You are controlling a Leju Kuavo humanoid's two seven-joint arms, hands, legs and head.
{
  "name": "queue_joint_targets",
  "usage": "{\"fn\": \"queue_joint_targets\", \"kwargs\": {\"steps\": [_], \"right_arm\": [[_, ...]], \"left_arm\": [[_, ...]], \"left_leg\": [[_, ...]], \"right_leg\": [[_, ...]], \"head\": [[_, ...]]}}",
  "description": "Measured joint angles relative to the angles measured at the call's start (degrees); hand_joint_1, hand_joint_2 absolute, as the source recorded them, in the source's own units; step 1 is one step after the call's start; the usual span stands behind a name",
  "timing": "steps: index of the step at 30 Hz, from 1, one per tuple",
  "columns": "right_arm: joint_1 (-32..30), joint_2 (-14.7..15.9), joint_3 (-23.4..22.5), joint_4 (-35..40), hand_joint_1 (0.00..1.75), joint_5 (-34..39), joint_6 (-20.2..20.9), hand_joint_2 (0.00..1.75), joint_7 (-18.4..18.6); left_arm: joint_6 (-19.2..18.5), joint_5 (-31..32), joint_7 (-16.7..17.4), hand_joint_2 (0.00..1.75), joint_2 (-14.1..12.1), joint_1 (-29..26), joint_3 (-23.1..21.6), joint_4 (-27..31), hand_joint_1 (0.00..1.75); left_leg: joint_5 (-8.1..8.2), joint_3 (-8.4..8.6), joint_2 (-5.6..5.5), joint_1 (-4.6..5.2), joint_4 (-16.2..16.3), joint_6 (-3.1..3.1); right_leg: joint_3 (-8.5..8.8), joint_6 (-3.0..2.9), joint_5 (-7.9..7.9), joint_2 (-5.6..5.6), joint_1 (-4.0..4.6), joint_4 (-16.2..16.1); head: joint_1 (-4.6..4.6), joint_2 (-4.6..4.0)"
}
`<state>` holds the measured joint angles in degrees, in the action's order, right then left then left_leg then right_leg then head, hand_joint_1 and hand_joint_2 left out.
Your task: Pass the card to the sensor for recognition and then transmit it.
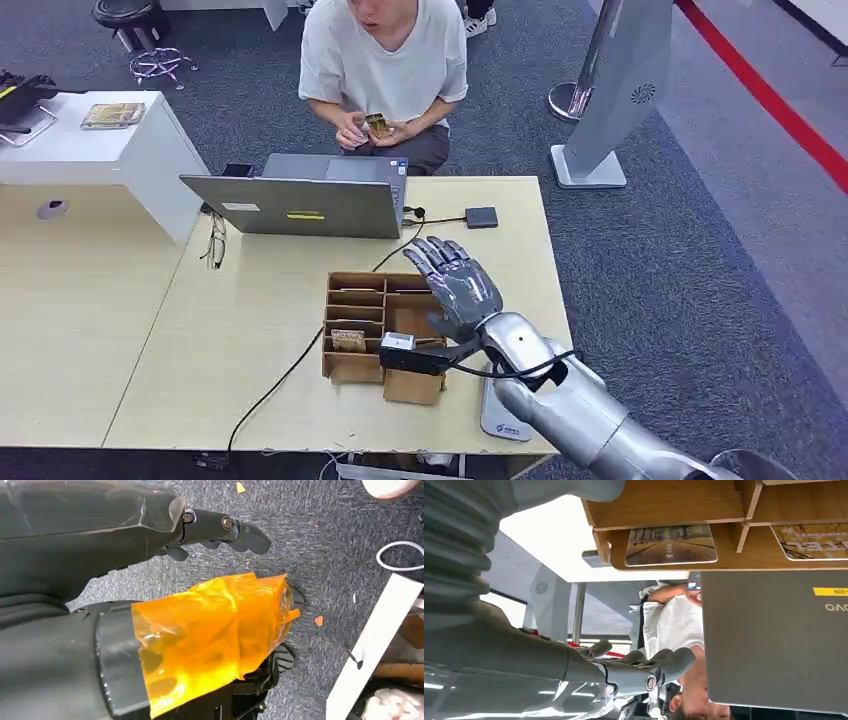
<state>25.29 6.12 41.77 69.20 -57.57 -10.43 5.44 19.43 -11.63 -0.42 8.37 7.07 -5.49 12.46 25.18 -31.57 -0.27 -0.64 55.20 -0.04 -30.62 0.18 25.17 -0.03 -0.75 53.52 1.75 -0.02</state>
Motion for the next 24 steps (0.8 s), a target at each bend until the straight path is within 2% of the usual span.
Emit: {"fn": "queue_joint_targets", "kwargs": {"steps": [14, 24], "right_arm": [[0.0, -0.1, 0.0, -0.1, 0.44, 0.0, 0.0, 1.75, 0.0], [0.0, -0.4, 0.1, -0.8, 0.37, 0.1, 0.1, 1.75, 0.0]], "left_arm": [[0.0, 0.1, 0.2, 0.00, 0.2, 0.0, 0.5, 0.0, 0.00], [0.0, 0.2, 0.3, 0.00, 0.2, 0.0, 0.5, 0.0, 0.00]], "left_leg": [[0.00, 0.00, 0.00, 0.00, 0.0, 0.00], [0.00, 0.00, 0.00, 0.00, 0.0, 0.00]], "right_leg": [[0.00, 0.00, 0.00, 0.00, 0.00, 0.0], [0.00, 0.00, 0.00, 0.00, 0.00, 0.0]], "head": [[-0.02, 0.00], [-0.02, 0.00]]}}
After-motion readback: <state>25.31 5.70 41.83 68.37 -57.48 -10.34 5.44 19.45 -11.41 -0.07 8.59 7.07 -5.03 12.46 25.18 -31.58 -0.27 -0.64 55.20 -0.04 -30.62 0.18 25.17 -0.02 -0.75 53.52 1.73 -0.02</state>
